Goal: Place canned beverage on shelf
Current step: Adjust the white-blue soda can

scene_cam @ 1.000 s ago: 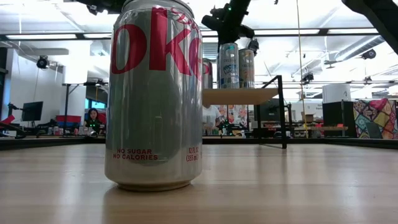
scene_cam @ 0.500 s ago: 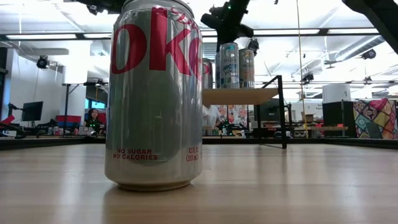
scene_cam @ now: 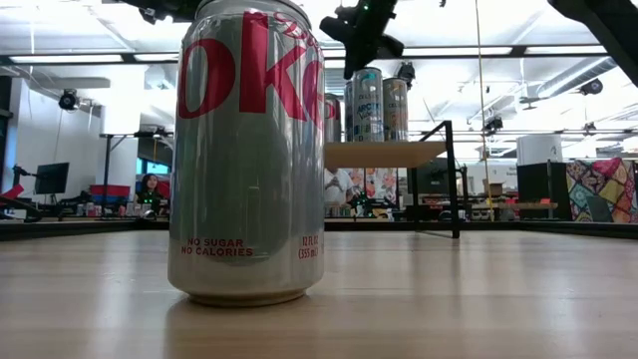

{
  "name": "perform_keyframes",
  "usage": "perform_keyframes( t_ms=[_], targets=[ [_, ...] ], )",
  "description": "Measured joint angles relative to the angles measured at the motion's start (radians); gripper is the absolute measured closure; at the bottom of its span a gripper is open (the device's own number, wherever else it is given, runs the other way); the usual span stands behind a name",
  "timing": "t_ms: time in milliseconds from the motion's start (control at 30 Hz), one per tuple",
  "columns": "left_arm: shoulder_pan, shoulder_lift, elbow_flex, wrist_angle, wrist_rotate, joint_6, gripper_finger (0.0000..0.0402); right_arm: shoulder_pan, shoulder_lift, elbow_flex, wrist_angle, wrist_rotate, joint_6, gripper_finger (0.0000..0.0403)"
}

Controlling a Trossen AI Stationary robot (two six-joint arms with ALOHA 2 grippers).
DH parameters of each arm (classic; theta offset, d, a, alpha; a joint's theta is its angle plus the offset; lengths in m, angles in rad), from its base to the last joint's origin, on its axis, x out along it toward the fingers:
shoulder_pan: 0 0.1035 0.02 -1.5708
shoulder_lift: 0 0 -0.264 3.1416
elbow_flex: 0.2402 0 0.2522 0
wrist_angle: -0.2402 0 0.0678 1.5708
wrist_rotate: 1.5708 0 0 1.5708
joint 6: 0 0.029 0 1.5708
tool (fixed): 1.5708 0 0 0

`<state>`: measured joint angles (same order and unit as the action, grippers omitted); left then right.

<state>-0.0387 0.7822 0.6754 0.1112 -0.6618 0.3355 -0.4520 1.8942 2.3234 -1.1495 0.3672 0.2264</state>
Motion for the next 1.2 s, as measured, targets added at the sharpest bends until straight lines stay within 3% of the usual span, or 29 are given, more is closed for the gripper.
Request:
perform_keyframes(
  t_ms=[467, 1200],
  targets=[
    [0.000, 0.000, 0.000, 0.005, 0.000, 0.000, 0.0402, 0.008, 0.036, 0.011, 0.062, -0.057, -0.016, 0.0394],
    [0.000, 0.000, 0.000, 0.002, 0.000, 0.000, 0.0402, 0.007, 0.047, 0.010, 0.015, 0.000, 0.001, 0.0394]
  ],
)
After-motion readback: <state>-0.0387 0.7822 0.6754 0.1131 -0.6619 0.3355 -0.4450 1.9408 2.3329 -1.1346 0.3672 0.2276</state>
